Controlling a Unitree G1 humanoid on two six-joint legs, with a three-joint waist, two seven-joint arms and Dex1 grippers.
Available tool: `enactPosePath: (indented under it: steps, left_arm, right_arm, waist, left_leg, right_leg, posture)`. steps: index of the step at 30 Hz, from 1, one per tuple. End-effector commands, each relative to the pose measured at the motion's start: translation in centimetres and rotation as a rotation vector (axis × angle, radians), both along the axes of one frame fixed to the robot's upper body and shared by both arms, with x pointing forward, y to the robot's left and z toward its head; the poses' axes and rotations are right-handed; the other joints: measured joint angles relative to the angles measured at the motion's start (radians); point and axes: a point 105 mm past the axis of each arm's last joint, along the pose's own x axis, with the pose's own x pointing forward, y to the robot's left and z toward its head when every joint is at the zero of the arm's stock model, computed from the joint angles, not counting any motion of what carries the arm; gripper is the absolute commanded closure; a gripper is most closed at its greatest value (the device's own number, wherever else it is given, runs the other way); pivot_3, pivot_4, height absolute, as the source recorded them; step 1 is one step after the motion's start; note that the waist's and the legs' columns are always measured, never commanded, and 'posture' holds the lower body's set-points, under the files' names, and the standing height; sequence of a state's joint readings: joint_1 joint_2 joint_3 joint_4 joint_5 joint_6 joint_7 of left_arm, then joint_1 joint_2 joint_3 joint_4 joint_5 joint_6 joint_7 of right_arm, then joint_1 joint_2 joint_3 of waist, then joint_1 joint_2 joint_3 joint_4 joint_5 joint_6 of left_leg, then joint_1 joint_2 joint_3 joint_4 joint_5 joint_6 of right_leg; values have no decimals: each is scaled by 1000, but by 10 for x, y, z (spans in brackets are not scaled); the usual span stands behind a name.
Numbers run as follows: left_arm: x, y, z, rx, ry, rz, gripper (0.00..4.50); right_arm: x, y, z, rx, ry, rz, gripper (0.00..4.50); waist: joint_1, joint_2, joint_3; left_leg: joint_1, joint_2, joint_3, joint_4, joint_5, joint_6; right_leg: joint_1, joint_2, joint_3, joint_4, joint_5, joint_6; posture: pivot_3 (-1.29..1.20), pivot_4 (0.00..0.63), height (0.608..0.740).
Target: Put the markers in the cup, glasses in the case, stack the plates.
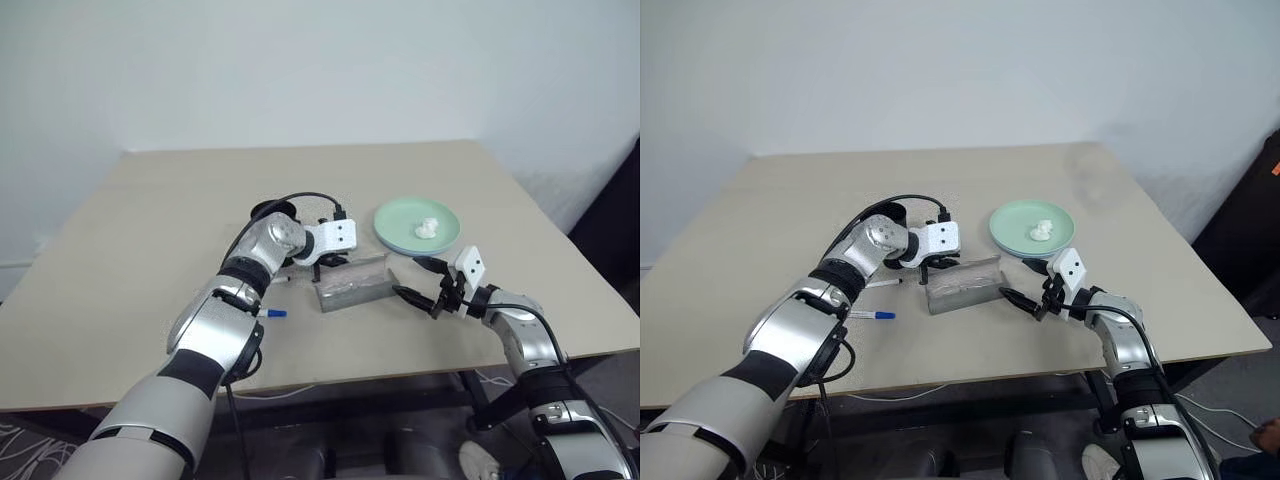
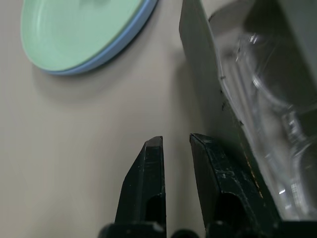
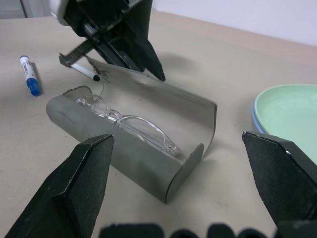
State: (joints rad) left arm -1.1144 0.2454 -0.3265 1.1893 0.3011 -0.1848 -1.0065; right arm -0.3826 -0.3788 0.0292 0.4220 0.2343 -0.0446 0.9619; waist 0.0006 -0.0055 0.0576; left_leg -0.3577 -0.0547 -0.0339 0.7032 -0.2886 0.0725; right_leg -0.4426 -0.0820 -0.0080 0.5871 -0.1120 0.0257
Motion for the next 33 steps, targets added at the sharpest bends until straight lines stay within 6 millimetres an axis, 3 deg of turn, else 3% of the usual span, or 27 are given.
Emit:
enactPosePath:
  steps: [1,5,8,13,18,23,28,33]
  left_arm:
    - [-3,-10,28,-116,-9,-62,3599]
    - [-17,-13,29,-144,31,-138,3599]
    - [-34,-11,17,-112,88,-198,3599]
    - [-44,-11,11,-112,110,-211,3599]
    - [-30,-19,45,-256,20,-141,3599]
    - [16,-5,59,-107,-276,50,3599]
    - [28,-4,47,102,-445,26,3599]
    - [25,2,15,245,-412,-16,3599]
  right_arm:
    - [3,-1,18,11,-61,4,0]
    - [4,-1,18,8,-59,8,0]
    - [5,1,18,7,-59,13,0]
    - [5,1,18,6,-56,19,0]
    - [4,0,16,3,-49,21,0]
    - [4,1,15,4,-46,23,0]
    - [4,3,14,8,-47,23,0]
    - [3,2,14,12,-47,15,0]
  waist:
    - [0,0,0]
    - [-3,0,0]
    - [-3,0,0]
    - [-2,0,0]
    - [-1,0,0]
    - [1,0,0]
    - [1,0,0]
    - [2,0,0]
  left_leg:
    - [0,0,0,0,0,0]
    - [1,0,0,0,0,0]
    - [1,1,1,0,0,0]
    - [2,1,0,0,0,0]
    - [1,1,0,1,0,0]
    - [2,1,0,1,0,0]
    - [4,0,1,-1,0,0]
    - [2,0,0,-1,0,0]
  right_leg:
    - [0,0,0,0,0,0]
    - [0,0,0,0,0,0]
    - [0,0,0,1,0,0]
    - [0,1,0,1,0,0]
    - [0,0,1,0,0,0]
    - [0,1,0,1,0,0]
    - [2,0,1,1,0,0]
    - [1,0,1,0,0,0]
  posture:
    - [0,0,728]
    - [0,0,728]
    - [0,0,728]
    - [0,0,728]
    - [0,0,728]
    - [0,0,728]
    - [0,0,728]
    - [0,0,728]
